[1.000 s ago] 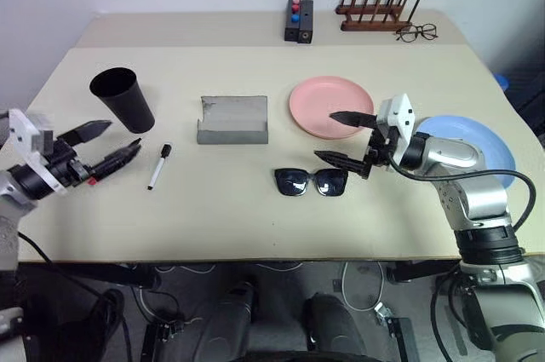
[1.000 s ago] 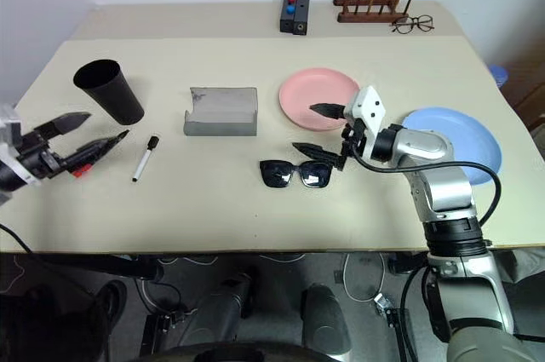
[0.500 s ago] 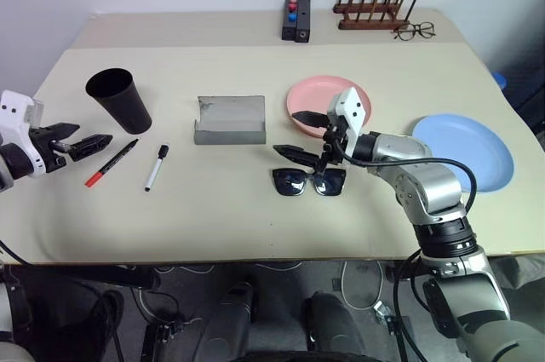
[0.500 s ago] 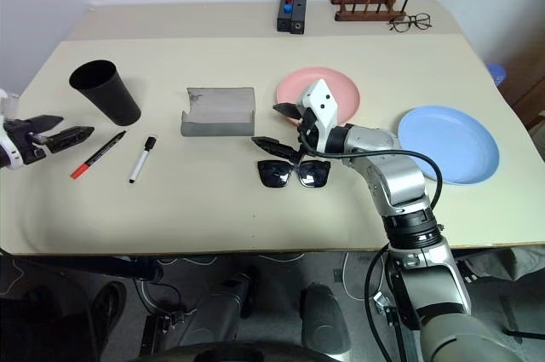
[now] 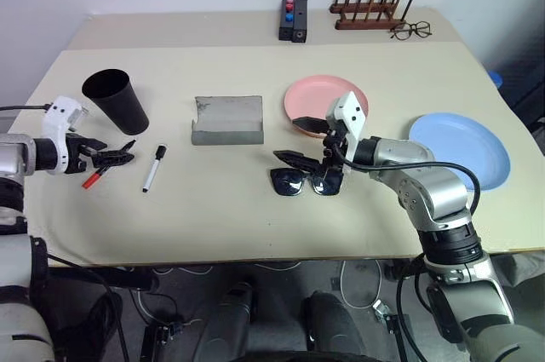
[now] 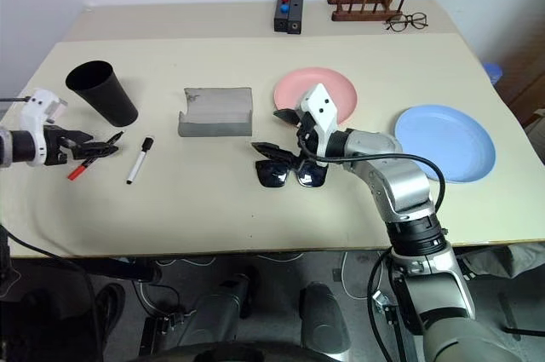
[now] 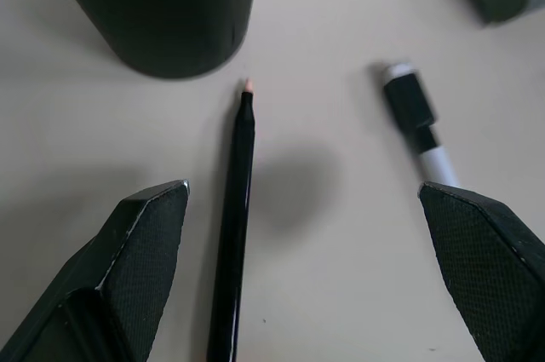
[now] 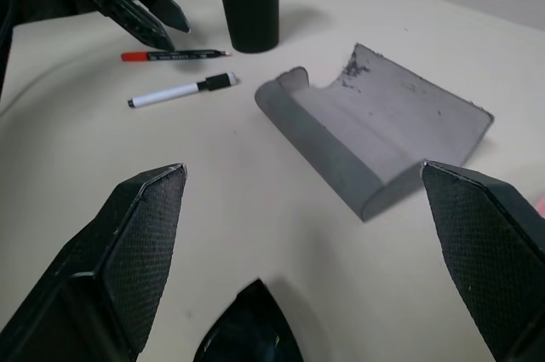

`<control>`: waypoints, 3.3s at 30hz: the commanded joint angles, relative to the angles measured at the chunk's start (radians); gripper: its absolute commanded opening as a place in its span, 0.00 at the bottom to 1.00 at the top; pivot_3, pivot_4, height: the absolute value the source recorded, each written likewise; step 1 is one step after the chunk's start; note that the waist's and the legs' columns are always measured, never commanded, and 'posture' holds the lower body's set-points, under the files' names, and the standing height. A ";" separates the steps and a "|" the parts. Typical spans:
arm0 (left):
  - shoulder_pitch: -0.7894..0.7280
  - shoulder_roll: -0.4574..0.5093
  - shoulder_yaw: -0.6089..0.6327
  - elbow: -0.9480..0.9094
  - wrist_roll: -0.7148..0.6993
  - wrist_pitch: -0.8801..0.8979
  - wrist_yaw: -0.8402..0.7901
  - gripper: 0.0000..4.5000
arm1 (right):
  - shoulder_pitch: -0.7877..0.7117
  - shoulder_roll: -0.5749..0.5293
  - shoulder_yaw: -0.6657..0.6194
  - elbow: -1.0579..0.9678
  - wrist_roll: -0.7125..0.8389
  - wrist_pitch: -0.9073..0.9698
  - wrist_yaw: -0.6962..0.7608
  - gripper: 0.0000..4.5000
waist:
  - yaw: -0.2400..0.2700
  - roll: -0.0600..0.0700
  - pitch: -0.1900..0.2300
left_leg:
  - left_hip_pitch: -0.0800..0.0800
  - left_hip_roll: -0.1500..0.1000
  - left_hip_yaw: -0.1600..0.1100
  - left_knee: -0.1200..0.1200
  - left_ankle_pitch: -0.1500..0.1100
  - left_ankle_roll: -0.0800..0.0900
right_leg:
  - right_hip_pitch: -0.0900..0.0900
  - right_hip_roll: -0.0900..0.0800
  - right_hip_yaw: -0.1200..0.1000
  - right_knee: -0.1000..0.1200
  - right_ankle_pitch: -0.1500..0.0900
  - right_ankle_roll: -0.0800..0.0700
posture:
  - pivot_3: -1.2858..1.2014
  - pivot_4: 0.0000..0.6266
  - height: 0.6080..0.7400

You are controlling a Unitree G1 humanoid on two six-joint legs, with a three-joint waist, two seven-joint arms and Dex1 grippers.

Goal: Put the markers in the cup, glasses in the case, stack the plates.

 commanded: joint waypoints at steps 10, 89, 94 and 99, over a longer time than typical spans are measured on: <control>-0.046 -0.019 -0.025 0.131 0.122 -0.099 -0.034 0.88 | 0.011 -0.021 -0.020 -0.073 0.020 0.021 -0.016 1.00 | -0.017 -0.001 0.000 | 0.000 0.000 -0.001 0.001 0.000 0.000 | 0.001 0.000 -0.001 0.001 0.000 0.000 | 0.52 0.24 1.00; -0.028 0.072 -0.035 -0.110 0.148 -0.079 -0.406 0.00 | 0.098 -0.027 -0.103 -0.166 0.231 -0.090 0.119 1.00 | -0.019 -0.002 0.000 | 0.001 0.000 0.000 0.005 0.000 0.000 | 0.000 0.000 0.000 0.009 0.000 0.001 | 0.52 0.24 1.00; 0.034 0.101 0.093 -0.307 0.035 -0.003 -0.343 0.00 | 0.092 -0.030 -0.118 -0.138 0.232 -0.129 0.151 1.00 | -0.019 -0.002 0.000 | 0.001 0.001 0.000 0.005 0.001 0.000 | 0.000 0.001 0.001 0.009 0.000 0.000 | 0.52 0.24 1.00; 0.040 0.074 0.237 -0.426 -0.090 0.014 -0.245 0.00 | 0.063 0.006 -0.135 -0.088 0.254 -0.142 0.133 1.00 | -0.018 -0.002 0.000 | 0.001 0.000 0.000 0.005 0.001 0.000 | 0.000 0.000 0.001 0.009 0.000 0.000 | 0.52 0.24 1.00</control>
